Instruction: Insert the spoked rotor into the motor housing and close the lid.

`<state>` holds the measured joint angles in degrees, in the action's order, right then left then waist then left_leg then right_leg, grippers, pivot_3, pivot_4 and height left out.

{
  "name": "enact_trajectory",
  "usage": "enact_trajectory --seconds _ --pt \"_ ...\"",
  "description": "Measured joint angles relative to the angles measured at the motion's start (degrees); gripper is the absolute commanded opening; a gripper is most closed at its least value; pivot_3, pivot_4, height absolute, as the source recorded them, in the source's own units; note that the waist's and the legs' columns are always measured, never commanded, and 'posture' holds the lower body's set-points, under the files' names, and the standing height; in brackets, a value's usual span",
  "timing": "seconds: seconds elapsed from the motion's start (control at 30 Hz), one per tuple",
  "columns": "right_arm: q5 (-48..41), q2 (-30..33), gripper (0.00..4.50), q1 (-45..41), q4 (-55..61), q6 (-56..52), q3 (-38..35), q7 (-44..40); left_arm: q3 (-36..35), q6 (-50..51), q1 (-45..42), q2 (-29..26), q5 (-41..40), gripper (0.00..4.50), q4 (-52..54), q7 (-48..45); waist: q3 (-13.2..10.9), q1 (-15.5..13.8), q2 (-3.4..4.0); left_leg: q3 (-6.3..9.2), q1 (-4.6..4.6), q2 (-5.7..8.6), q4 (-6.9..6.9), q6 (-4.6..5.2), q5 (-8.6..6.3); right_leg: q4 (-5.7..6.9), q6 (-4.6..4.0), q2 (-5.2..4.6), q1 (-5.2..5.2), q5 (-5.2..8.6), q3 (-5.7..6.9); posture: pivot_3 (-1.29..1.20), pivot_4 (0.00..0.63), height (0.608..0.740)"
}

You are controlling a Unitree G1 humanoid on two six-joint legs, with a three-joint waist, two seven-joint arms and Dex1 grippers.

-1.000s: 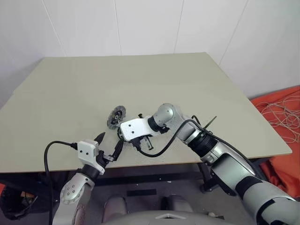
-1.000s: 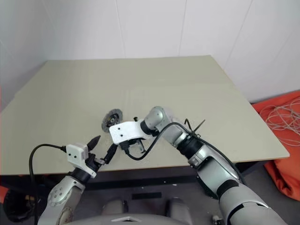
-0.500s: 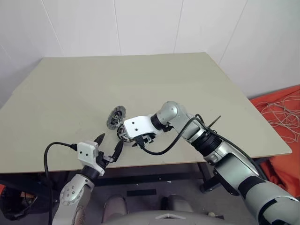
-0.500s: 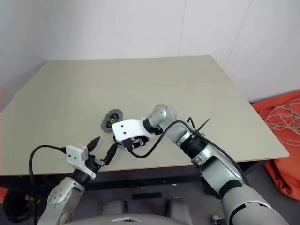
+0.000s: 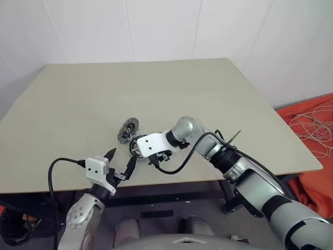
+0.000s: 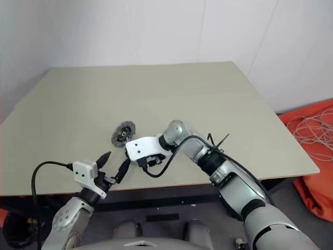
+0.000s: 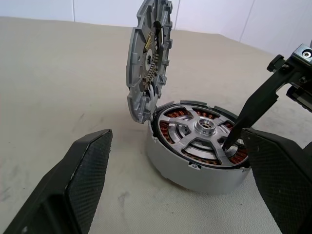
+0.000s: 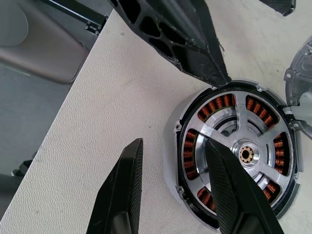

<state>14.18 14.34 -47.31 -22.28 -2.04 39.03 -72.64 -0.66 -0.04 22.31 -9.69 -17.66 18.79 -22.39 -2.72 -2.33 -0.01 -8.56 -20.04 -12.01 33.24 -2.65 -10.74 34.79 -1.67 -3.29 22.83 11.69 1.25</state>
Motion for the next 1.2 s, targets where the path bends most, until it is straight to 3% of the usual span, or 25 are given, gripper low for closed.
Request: enact_trajectory --seconds 0.2,0.23,0.53,0.73,1.2 --pt "0.5 0.4 0.13 -0.8 -1.2 1.8 -0.1 -0.1 -0.1 -0.1 0.1 0.0 0.0 4.5 -0.1 0.0 0.0 -0.1 -0.04 0.02 0.07 0.02 0.01 0.0 0.0 -0.02 0.01 -0.01 -0.11 0.0 0.0 0.0 0.0 0.74" --pt "0.5 0.6 0.03 -0.8 -1.4 1.8 -0.1 -0.3 -0.1 -0.2 0.1 0.0 0.0 4.5 -0.1 -0.1 0.0 -0.1 -0.05 0.03 0.07 0.02 0.02 0.0 0.0 -0.01 0.01 -0.01 -0.11 0.0 0.0 0.0 0.0 0.74" --pt "0.7 1.0 0.03 -0.7 -1.3 1.8 -0.1 -0.2 0.0 -0.8 0.0 0.1 0.0 4.5 -0.9 -0.1 0.0 -0.1 -0.05 0.04 0.06 0.03 0.03 0.0 0.0 -0.01 0.01 -0.01 -0.1 0.0 0.02 0.0 0.0 0.74" --pt "0.4 1.9 0.03 0.5 3.0 -3.8 -0.3 -0.3 0.0 -1.4 0.0 0.1 0.0 4.5 -1.2 -0.2 0.0 -0.3 -0.05 0.05 0.01 0.03 0.03 0.0 0.0 -0.02 0.01 -0.02 -0.1 0.0 0.01 0.0 0.0 0.74" --pt "-0.7 13.8 0.03 5.5 16.7 -15.6 -4.2 -1.5 -0.2 -2.1 -1.7 0.1 -0.2 4.5 -3.2 -1.4 0.0 -1.7 -0.05 0.03 -0.01 0.04 0.02 0.0 0.0 -0.03 0.01 -0.02 -0.1 0.0 -0.01 0.0 0.0 0.74"
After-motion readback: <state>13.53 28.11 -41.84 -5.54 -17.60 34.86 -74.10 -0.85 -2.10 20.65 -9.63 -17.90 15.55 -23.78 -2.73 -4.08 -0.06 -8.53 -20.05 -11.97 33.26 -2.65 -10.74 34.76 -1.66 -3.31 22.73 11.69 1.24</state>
